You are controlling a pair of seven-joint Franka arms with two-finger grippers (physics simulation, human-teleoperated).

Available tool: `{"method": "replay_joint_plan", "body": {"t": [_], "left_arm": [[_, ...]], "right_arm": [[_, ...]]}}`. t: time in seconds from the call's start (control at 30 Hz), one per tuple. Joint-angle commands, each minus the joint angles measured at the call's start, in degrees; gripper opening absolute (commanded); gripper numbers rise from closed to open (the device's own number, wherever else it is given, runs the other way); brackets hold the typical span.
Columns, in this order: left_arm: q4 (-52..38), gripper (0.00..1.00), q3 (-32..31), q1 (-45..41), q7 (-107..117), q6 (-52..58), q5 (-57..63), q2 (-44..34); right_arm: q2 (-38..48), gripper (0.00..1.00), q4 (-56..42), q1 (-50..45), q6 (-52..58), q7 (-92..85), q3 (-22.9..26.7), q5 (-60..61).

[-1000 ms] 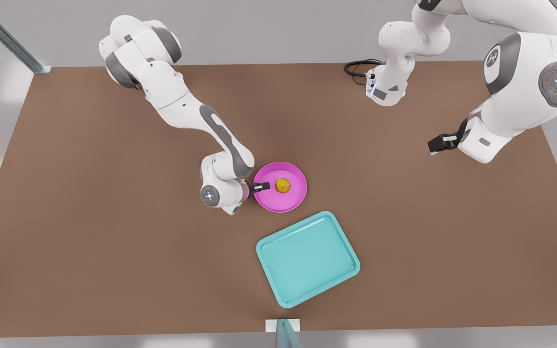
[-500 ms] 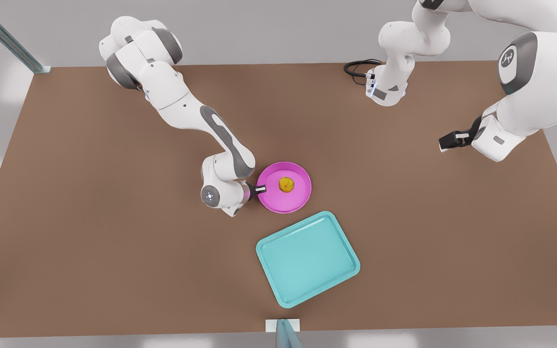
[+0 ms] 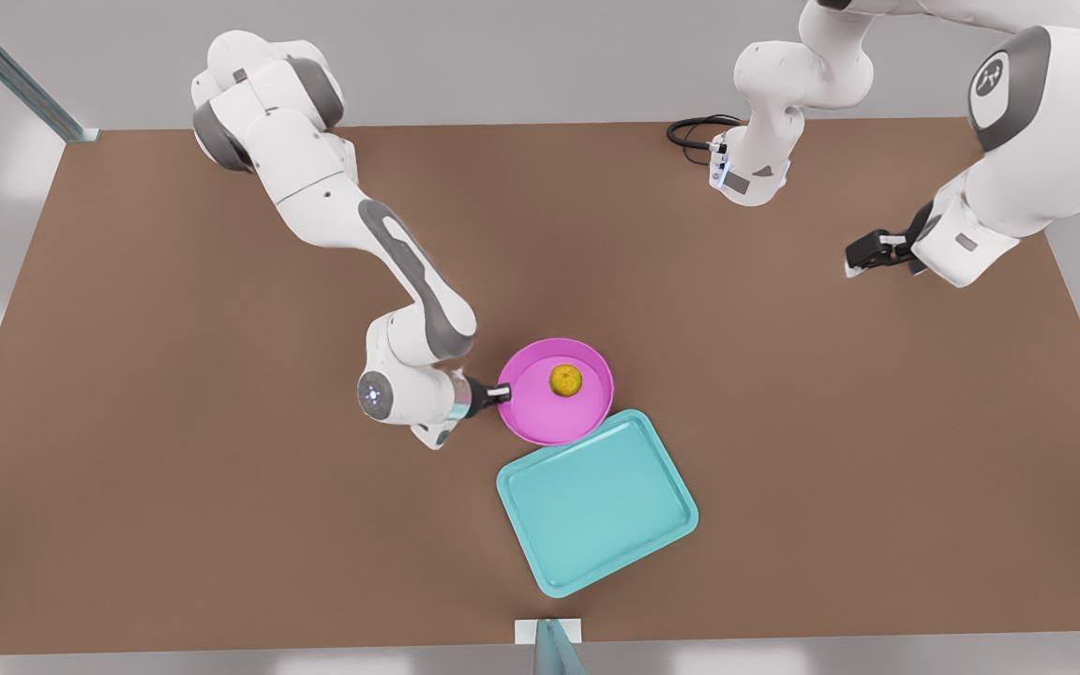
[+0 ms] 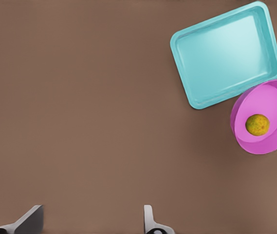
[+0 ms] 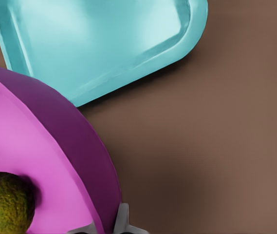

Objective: Place the orange on the plate with the left arm and the plate on the tray with the right arm

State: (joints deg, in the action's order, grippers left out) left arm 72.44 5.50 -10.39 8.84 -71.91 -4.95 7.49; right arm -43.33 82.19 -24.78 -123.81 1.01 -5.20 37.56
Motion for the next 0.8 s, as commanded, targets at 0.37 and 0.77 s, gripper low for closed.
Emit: {"method": "replay_joint_plan", "body": {"t": [0.37,0.77], "left_arm": [[-0.6,1.00,0.1,-0.2,-2.3,0.4,3.8,-0.6],[-0.1,1.00,1.1,-0.1,-2.2,2.4,3.5,-0.7]], "right_arm": [[-23.1,0.21,-32.8,-1.1,-10.6,12.9,0.3,-0.1],[-27.2,0.51,-37.6,-0.1,-11.3,16.2,-0.8,10.9]]}}
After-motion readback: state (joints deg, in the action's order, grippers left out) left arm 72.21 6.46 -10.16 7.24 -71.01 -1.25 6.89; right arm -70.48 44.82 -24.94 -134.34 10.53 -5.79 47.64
